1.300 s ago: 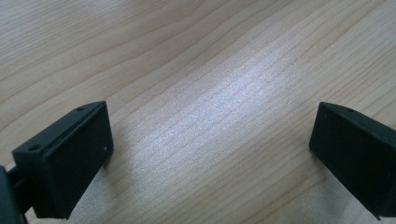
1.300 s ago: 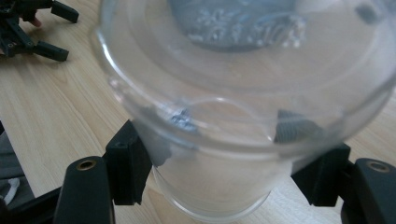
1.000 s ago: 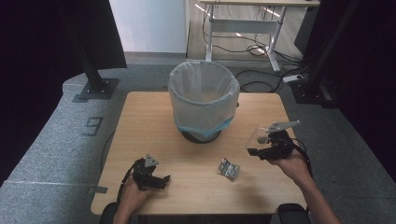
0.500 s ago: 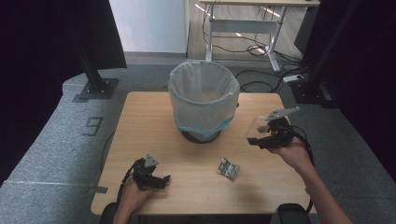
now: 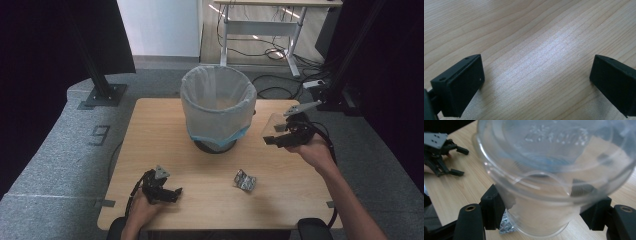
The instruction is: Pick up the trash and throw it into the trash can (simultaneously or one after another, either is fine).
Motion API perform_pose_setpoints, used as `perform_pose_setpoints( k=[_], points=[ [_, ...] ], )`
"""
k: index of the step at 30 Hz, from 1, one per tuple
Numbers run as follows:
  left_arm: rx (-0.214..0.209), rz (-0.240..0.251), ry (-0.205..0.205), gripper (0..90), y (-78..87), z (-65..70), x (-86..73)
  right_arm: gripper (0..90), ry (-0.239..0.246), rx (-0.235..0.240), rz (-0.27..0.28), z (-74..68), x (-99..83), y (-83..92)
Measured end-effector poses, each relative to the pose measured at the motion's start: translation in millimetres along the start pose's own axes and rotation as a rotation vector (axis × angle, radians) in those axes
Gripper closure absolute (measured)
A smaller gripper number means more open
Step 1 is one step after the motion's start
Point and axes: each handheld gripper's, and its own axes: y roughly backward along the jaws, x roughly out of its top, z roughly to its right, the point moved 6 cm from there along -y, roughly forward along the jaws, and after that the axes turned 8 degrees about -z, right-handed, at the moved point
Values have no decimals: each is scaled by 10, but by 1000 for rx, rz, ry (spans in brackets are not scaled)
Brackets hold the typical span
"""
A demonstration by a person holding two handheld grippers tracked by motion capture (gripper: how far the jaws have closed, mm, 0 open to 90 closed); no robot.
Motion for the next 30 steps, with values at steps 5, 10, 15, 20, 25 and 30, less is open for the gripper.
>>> perform_pose_setpoints(
  k=[5, 10, 15, 20, 25, 30],
  points=[
    [0, 2, 1, 0, -1, 0, 1, 304, 0, -2, -1, 19, 131, 42],
    [0, 1, 0, 0, -1, 0, 0, 304, 7, -15, -12, 52, 257, 77],
    [0, 1, 0, 0, 0, 0, 0, 303, 5, -15, -11, 77, 360, 110],
    [0, 1, 0, 0, 0, 0, 0, 303, 3, -18, -12, 103, 521, 160],
    [1, 1, 0, 0, -1, 0, 0, 303, -1, -9, -12, 112, 650, 191],
    [1, 0, 1, 0, -1, 1, 0, 303, -2, -1, -7, 117, 784, 206]
  ],
)
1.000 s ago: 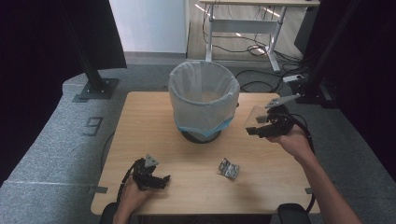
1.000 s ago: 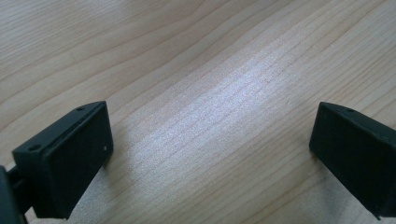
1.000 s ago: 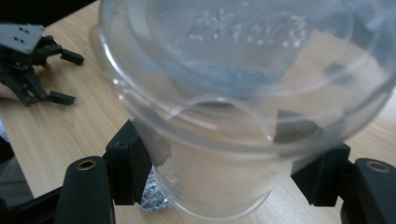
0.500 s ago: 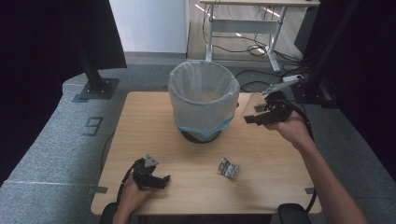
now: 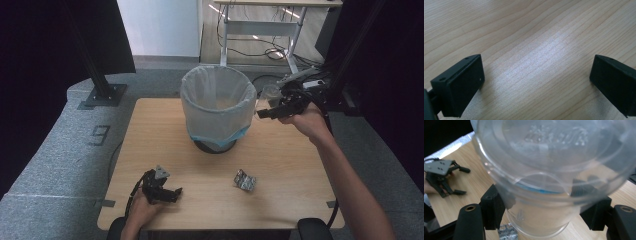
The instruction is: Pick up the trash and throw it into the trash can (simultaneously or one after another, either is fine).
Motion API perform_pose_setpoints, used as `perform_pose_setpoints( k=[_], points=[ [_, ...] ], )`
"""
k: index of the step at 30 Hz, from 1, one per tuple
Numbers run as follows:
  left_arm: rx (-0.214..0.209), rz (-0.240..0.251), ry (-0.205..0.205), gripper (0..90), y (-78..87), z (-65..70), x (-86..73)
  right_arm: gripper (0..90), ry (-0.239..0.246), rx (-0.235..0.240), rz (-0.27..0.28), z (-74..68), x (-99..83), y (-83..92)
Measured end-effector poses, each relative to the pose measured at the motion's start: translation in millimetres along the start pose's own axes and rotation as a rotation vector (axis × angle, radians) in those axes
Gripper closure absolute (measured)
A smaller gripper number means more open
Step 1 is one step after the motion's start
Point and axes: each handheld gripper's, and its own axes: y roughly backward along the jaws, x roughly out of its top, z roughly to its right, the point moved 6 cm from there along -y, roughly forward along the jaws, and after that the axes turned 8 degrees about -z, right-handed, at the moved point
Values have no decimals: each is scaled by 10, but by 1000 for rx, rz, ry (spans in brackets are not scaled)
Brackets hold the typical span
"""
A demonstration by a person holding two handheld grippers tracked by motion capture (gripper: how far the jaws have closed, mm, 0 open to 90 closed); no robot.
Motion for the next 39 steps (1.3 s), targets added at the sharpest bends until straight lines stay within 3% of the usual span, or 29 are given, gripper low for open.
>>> perform_pose_setpoints(
  k=[23, 25, 39],
  points=[
    [-1, 2, 0, 0, -1, 0, 0, 302, 13, -9, 16, -21, 546, -12],
    [-1, 2, 0, 0, -1, 0, 0, 302, 25, -27, 9, -28, 627, -34],
    [0, 2, 0, 0, -2, 0, 0, 302, 44, -39, 1, -83, 963, -239]
  ],
)
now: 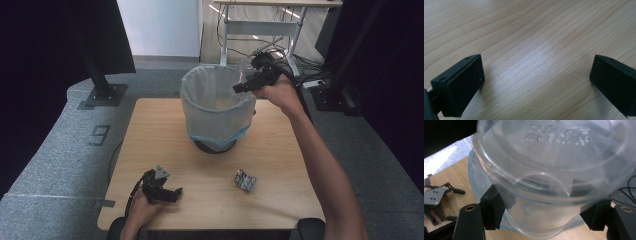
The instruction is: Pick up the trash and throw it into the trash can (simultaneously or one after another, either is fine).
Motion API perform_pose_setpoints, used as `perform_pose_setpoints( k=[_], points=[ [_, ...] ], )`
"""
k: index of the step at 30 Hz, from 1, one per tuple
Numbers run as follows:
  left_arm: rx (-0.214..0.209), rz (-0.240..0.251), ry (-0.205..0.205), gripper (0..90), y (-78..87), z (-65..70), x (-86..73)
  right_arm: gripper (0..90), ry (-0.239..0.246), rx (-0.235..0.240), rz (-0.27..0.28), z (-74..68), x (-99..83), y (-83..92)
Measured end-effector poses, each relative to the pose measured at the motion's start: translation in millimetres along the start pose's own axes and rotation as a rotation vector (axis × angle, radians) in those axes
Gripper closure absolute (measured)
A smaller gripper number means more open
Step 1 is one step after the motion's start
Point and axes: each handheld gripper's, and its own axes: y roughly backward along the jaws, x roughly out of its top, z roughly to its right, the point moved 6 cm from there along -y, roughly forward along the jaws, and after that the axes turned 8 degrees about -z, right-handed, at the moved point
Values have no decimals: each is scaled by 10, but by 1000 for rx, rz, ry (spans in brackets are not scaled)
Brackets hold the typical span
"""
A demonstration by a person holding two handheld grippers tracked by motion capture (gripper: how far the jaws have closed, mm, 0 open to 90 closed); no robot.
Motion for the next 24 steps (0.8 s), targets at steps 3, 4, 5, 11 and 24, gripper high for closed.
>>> perform_pose_setpoints(
  k=[3, 4, 5, 11, 24],
  points=[
    [0, 0, 0, 0, 0, 0, 0, 300, 5, -8, -1, -7, 68, -58],
    [0, 0, 0, 0, 0, 0, 0, 299, 9, -10, -1, -21, 125, -110],
    [0, 0, 0, 0, 0, 0, 0, 299, 15, -7, 2, -30, 150, -133],
    [0, 0, 0, 0, 0, 0, 0, 299, 20, -8, 0, -55, 272, -299],
    [0, 0, 0, 0, 0, 0, 0, 299, 30, -32, -41, -34, 340, -686]
  ],
)
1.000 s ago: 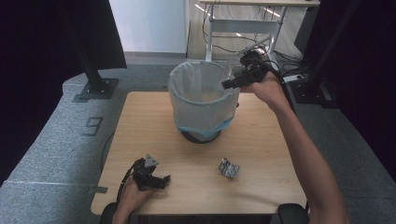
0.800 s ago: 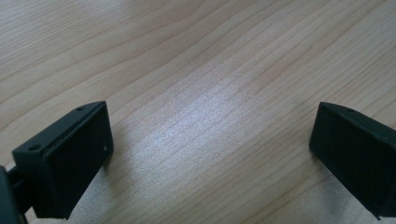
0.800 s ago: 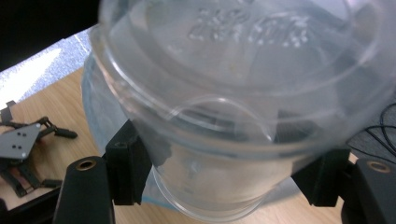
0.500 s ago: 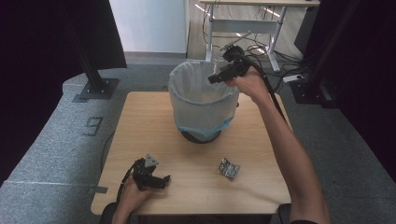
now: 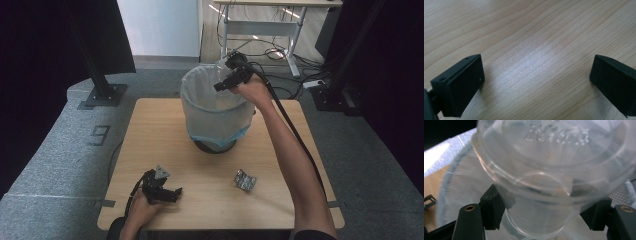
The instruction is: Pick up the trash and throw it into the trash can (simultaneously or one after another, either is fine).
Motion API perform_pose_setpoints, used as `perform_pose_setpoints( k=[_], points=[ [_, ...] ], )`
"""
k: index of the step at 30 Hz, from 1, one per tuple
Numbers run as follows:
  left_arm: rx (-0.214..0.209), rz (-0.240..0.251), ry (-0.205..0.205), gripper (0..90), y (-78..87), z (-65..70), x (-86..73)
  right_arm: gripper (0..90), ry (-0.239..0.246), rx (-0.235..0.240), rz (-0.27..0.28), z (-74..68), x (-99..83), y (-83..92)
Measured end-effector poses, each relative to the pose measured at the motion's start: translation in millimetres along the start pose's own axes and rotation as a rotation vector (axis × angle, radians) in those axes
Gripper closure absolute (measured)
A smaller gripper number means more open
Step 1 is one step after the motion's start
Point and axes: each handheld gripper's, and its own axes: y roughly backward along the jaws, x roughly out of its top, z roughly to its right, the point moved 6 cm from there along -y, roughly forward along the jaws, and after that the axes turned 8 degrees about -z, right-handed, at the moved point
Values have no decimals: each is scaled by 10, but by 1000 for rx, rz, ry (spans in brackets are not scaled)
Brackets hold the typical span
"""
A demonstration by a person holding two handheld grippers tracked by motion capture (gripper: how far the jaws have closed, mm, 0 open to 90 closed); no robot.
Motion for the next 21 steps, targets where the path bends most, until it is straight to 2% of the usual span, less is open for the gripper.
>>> perform_pose_setpoints(
  k=[5, 8, 9, 10, 11, 13, 16, 21],
  points=[
    [0, 0, 0, 0, 0, 0, 0, 284, 29, -11, -44, -45, -22, -182],
    [0, 0, 0, 0, 0, 0, 0, 258, 35, -7, -47, -63, -22, -217],
    [-1, 0, 0, 0, 1, 0, 0, 186, 38, 2, -53, -81, -25, -256],
    [-1, 0, 0, 0, 1, 0, 0, 186, 38, 2, -53, -81, -25, -256],
    [0, 0, -1, 0, 0, 0, 0, 129, 42, 6, -64, -86, -38, -278],
    [0, -1, -1, 0, 1, 0, 0, 112, 41, -2, -69, -81, -50, -284],
    [-1, -2, -1, 0, 2, 0, -1, 33, 33, -16, -66, -67, -62, -268],
    [0, 0, -1, 0, 0, 0, 0, 22, 47, -18, -56, -72, -86, -190]
  ],
)
